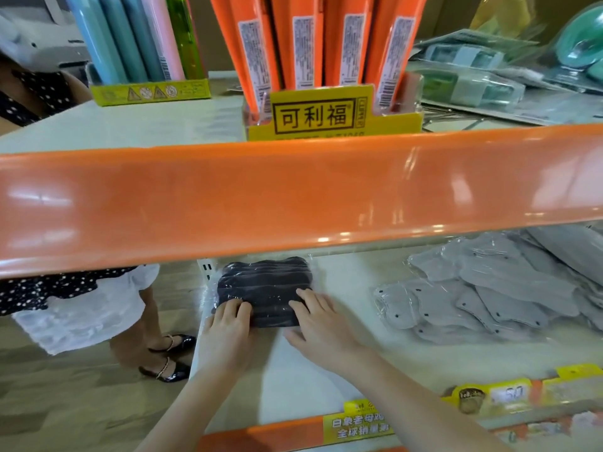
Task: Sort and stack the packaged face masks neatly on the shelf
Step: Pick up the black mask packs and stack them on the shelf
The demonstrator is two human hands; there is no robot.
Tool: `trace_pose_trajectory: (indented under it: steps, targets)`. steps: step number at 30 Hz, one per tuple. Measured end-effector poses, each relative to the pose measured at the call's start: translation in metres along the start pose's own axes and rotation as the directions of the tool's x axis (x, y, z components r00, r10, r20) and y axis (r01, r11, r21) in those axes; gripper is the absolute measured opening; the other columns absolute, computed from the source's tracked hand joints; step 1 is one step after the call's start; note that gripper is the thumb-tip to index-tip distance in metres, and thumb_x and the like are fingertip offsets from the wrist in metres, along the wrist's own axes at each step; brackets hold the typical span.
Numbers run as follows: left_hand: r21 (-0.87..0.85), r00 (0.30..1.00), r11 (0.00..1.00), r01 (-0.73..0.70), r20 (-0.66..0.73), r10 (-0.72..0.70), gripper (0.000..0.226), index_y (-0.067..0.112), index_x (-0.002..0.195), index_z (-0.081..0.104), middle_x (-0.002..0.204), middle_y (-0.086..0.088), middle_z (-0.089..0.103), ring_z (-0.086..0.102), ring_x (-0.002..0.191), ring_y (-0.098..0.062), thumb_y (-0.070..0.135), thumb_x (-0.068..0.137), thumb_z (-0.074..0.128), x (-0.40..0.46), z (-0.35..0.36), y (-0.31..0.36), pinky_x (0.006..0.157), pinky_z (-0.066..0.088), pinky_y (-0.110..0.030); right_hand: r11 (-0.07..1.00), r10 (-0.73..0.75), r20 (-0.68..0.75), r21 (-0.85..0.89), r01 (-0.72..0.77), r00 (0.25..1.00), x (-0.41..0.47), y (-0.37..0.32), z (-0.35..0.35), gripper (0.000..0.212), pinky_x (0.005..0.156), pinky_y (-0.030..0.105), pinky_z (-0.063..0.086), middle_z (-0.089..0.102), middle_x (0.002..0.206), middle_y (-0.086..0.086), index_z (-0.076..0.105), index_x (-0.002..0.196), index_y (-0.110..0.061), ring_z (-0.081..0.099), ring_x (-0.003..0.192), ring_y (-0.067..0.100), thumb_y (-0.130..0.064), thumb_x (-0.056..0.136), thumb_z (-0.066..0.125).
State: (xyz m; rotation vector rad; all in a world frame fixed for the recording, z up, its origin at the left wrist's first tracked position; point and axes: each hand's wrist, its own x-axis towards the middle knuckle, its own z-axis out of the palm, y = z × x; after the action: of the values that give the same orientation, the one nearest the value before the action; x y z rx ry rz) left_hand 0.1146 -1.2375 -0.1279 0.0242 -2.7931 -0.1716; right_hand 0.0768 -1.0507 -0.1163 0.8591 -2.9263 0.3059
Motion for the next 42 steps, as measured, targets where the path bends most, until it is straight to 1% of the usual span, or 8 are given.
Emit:
trace_pose_trajectory:
  steps: [4,8,11,14,16,19,24,42]
  targets:
    - [-0.011,0.998,0.999,-0.051,0.046,0.052,0.030,0.006,0.088,0.070,0.103,-0.013,0.069,0.068,0.095,-0.034,0.017,0.060,0.070,-0.003,-0.003,0.010,0.072,0.055,-0.045,0.998,-0.009,0.050,0.055,0.006,0.999,-0.001,-0.001,0.006,0.084,0.116,0.045,0.016,0.027,0.154,0.016,0.039,0.142,-0.005,0.023,0.143,0.030,-0.059,0.085,0.009]
    - [-0.030,0.994,0.994,-0.103,0.038,0.105,0.045,0.010,0.088,0.073,0.101,-0.007,0.071,0.069,0.093,-0.028,0.035,0.074,0.038,-0.004,-0.002,0.028,0.069,0.057,-0.041,0.998,-0.015,0.021,0.065,0.014,1.000,-0.003,0.004,0.009,0.074,0.115,0.042,0.017,0.027,0.154,0.014,0.039,0.142,-0.008,0.023,0.143,0.030,-0.052,0.087,0.017]
    - [-0.029,0.994,0.994,-0.108,0.012,0.109,0.040,0.011,0.090,0.072,0.100,-0.004,0.071,0.069,0.093,-0.026,0.030,0.082,0.038,-0.002,0.004,0.043,0.070,0.056,-0.039,0.994,-0.014,-0.058,0.111,0.020,0.998,-0.006,0.014,0.004,0.050,0.112,0.042,0.026,0.036,0.149,0.014,0.046,0.137,-0.009,0.036,0.136,0.032,-0.031,0.093,0.046]
    - [-0.045,0.994,0.993,-0.105,-0.030,0.103,0.041,0.012,0.089,0.073,0.096,-0.003,0.072,0.070,0.090,-0.024,0.031,0.086,0.037,0.004,0.004,0.065,0.068,0.056,-0.037,0.994,0.021,-0.220,0.111,0.004,0.975,-0.016,0.030,-0.007,0.040,0.097,0.039,0.047,0.057,0.128,0.007,0.062,0.119,-0.013,0.057,0.112,0.027,-0.025,0.084,0.044]
    - [-0.084,0.994,0.991,-0.104,-0.053,0.099,0.040,0.011,0.086,0.073,0.092,-0.003,0.073,0.071,0.085,-0.024,0.032,0.086,0.038,0.011,0.002,0.085,0.066,0.056,-0.036,0.996,0.039,-0.302,0.088,-0.013,0.953,-0.025,0.045,-0.014,0.033,0.093,0.037,0.048,0.060,0.122,0.004,0.064,0.111,-0.016,0.060,0.107,0.024,-0.022,0.083,0.048]
    - [-0.115,0.990,0.986,-0.123,-0.081,0.114,0.036,0.014,0.081,0.072,0.085,-0.001,0.073,0.070,0.079,-0.022,0.031,0.084,0.041,0.020,-0.001,0.118,0.063,0.055,-0.032,0.996,0.089,-0.376,0.062,-0.071,0.922,-0.039,0.072,-0.021,0.040,0.091,0.039,0.052,0.062,0.122,0.004,0.064,0.112,-0.018,0.061,0.107,0.023,-0.015,0.073,0.070]
    - [-0.161,0.985,0.974,-0.157,-0.094,0.143,0.038,0.013,0.083,0.072,0.081,-0.001,0.071,0.069,0.072,-0.023,0.035,0.083,0.040,0.037,0.005,0.172,0.060,0.054,-0.032,0.985,0.173,-0.414,0.085,-0.151,0.894,-0.066,0.115,-0.040,0.039,0.086,0.039,0.053,0.064,0.118,0.003,0.063,0.109,-0.020,0.057,0.104,0.020,-0.027,0.078,0.041]
    - [-0.272,0.939,0.899,-0.344,-0.106,0.328,0.028,0.022,0.083,0.065,0.087,0.009,0.065,0.061,0.086,-0.015,0.034,0.078,0.041,0.046,0.042,0.335,0.068,0.048,-0.027,0.926,0.361,-0.479,0.083,-0.368,0.800,-0.162,0.271,-0.068,0.038,0.086,0.036,0.047,0.062,0.118,0.010,0.065,0.108,-0.012,0.059,0.102,0.027,-0.023,0.079,0.043]
